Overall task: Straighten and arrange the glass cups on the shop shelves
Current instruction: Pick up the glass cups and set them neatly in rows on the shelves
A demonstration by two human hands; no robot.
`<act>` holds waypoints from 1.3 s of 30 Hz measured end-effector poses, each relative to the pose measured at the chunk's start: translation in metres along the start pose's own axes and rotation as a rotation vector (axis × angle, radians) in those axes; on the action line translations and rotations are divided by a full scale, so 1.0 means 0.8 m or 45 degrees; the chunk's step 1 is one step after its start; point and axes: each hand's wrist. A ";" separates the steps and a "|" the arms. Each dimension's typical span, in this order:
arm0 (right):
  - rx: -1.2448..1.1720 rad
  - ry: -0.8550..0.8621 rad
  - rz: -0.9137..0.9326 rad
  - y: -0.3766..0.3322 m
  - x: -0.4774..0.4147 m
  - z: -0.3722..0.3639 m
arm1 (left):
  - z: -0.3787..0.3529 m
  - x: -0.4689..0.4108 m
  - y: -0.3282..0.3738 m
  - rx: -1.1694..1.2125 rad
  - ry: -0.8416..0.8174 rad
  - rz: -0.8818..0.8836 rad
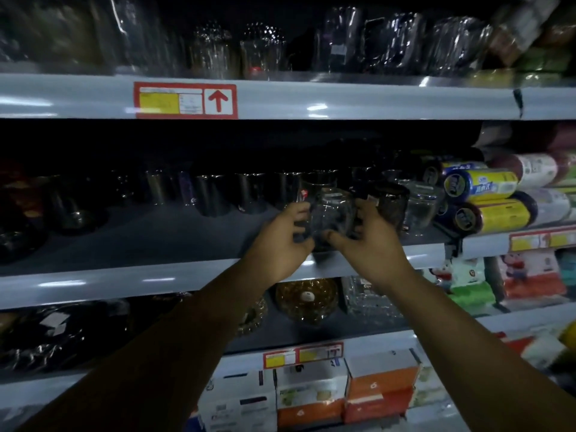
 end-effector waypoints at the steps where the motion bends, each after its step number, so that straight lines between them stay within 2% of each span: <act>1: 0.008 0.009 0.008 -0.004 0.000 -0.006 | 0.006 0.003 -0.003 -0.010 0.033 0.001; 10: 0.100 -0.054 0.089 -0.057 0.000 -0.103 | 0.117 0.055 -0.041 -0.114 0.205 0.010; 15: 0.135 -0.189 0.096 -0.108 0.003 -0.172 | 0.194 0.086 -0.067 -0.206 0.268 0.022; 22: -0.015 -0.391 0.092 -0.163 0.014 -0.251 | 0.289 0.123 -0.105 -0.388 0.456 0.020; 27: -0.026 -0.393 0.122 -0.191 0.017 -0.297 | 0.329 0.155 -0.114 -0.547 0.641 -0.063; 35: 0.046 -0.380 0.176 -0.208 0.030 -0.337 | 0.375 0.219 -0.093 -0.446 0.864 -0.119; 39: 0.209 -0.293 0.167 -0.211 0.040 -0.335 | 0.405 0.236 -0.097 -0.634 1.012 0.017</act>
Point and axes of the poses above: each hand's wrist, its own x-axis away from the middle knuckle, its own z-axis out of the back of the hand, y = z × x, and after that the axes turned 14 degrees about -z, right-handed
